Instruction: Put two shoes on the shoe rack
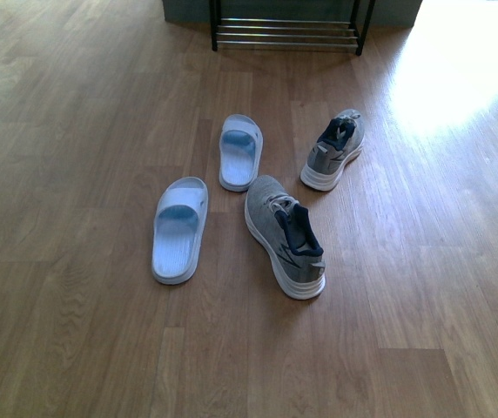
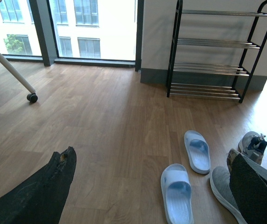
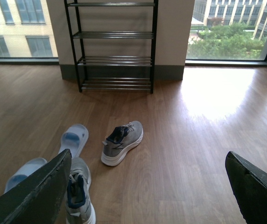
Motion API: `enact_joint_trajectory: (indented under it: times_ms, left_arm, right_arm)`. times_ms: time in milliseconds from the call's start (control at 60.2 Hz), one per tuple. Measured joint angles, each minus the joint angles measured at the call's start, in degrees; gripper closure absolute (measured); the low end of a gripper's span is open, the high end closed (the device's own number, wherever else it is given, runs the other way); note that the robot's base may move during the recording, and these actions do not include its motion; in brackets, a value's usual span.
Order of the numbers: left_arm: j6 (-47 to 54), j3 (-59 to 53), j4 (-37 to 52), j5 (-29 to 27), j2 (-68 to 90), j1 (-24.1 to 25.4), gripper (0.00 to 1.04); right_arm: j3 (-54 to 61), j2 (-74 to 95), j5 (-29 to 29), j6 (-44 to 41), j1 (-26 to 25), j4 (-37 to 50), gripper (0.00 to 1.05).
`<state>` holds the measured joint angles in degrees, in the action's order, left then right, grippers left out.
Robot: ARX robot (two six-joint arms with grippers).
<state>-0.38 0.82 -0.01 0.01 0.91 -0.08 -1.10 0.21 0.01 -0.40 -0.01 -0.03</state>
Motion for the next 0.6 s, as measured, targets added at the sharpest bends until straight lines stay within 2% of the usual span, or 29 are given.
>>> enact_joint_trajectory:
  times_ms: [598]
  left_arm:
    - [0.0,0.0,0.0,0.0,0.0,0.0,0.09]
  right_arm:
    - [0.0,0.0,0.0,0.0,0.0,0.0,0.09]
